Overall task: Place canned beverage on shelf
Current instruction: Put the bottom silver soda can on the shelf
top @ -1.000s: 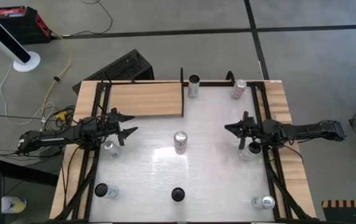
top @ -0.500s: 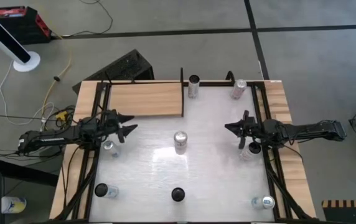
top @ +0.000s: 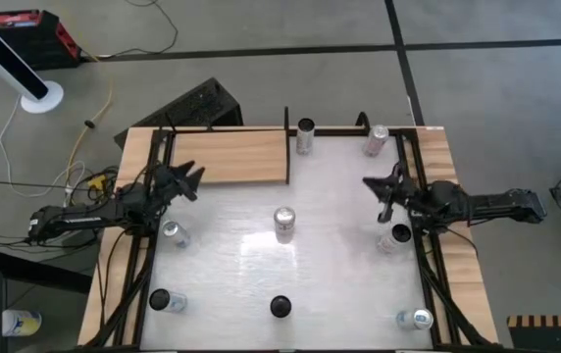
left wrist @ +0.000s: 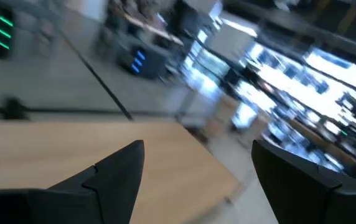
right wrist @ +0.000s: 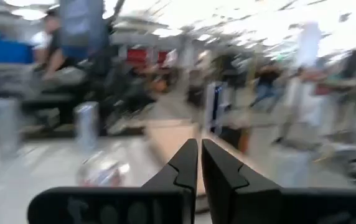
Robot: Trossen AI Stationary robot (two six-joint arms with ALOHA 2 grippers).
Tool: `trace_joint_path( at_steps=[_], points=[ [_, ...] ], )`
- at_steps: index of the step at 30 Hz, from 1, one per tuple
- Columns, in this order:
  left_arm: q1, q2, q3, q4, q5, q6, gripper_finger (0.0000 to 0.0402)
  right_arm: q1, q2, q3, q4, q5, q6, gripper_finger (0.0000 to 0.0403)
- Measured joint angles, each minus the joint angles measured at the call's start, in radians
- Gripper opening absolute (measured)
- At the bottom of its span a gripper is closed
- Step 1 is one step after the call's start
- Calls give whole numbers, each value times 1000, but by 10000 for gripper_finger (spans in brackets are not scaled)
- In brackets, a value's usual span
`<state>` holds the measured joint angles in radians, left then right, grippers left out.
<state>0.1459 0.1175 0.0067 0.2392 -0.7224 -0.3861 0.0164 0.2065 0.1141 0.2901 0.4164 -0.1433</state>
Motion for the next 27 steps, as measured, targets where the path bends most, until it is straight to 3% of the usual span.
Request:
trace_joint_path(
  at_steps=[5,12,16,19,22,27],
  points=[
    [22,5,5,103,-34,103,283,-63,74,85,-22,3,-93,78],
    [118,84,32,165,-9,31,283,-165,302,203,-17,-55,-116,169],
    [166,163,32,224,82,-54,283,-210,448,254,-22,-181,-104,216],
    [203,225,52,269,243,-25,283,-223,545,299,-22,-290,-108,238],
    [219,309,150,243,413,28,283,-219,609,338,-19,-341,-148,245],
    [186,549,374,113,518,138,283,-206,649,351,-26,-348,-187,245]
  ],
)
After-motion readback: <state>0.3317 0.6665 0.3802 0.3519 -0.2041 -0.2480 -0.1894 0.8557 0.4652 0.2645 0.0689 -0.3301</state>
